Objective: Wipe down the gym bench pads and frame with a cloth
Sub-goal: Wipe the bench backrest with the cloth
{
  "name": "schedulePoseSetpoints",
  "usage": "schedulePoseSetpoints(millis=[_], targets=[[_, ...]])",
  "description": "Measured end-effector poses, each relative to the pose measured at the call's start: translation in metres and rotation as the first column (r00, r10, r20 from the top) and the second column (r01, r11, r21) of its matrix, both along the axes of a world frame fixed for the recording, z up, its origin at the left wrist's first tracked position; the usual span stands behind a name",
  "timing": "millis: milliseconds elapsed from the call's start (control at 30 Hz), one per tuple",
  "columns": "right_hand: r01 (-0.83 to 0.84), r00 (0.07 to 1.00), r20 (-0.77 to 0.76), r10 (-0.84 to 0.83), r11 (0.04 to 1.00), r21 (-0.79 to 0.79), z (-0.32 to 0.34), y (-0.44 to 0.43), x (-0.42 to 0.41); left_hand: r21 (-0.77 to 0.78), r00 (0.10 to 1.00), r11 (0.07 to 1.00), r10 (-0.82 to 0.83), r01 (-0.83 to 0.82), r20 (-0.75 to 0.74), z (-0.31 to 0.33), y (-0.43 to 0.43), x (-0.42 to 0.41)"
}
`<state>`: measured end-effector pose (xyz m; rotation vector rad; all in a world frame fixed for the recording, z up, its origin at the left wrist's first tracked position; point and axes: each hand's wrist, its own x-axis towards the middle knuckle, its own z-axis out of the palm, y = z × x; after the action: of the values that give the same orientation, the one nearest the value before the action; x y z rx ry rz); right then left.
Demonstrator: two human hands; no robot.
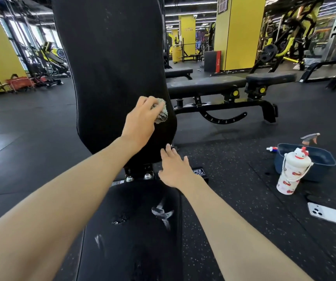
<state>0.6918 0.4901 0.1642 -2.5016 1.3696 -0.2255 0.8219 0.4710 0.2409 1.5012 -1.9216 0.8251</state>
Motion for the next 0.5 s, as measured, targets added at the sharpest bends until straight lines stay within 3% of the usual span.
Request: schedulePoseSetpoints(millis=[100,233,333,400,433,500], targets=[[-0.003,1.000,-0.024,0.003,1.000,0.013,-0.002,0.001,0.000,0.123,0.995,0.992,-0.020,0.008,0.097,-0.014,0.005,0.005],[0.017,0.999,-0.033,-0.016,1.000,0.027,0.000,0.003,-0.008,0.294,0.953,0.948,0.024,-0.118,0.303,-0.017,0.016,0.004],[0.021,0.999,-0.035,-0.020,0.999,0.026,0.002,0.008,-0.013,0.443,0.880,0.891,-0.130,-0.098,0.457,-0.030,0.031,0.016],[0.010,0.999,-0.049,-0.008,1.000,0.030,0.004,0.012,-0.019,0.365,0.899,0.931,-0.182,0.027,0.398,-0.026,0.045,0.032],[0.003,0.999,-0.054,-0.001,0.999,0.035,0.005,0.013,-0.021,0.247,0.939,0.965,-0.162,0.087,0.303,-0.021,0.048,0.040],[-0.005,0.998,-0.059,0.007,0.999,0.032,0.008,0.015,-0.025,0.007,0.994,0.999,-0.050,0.050,0.099,-0.003,0.050,0.054]])
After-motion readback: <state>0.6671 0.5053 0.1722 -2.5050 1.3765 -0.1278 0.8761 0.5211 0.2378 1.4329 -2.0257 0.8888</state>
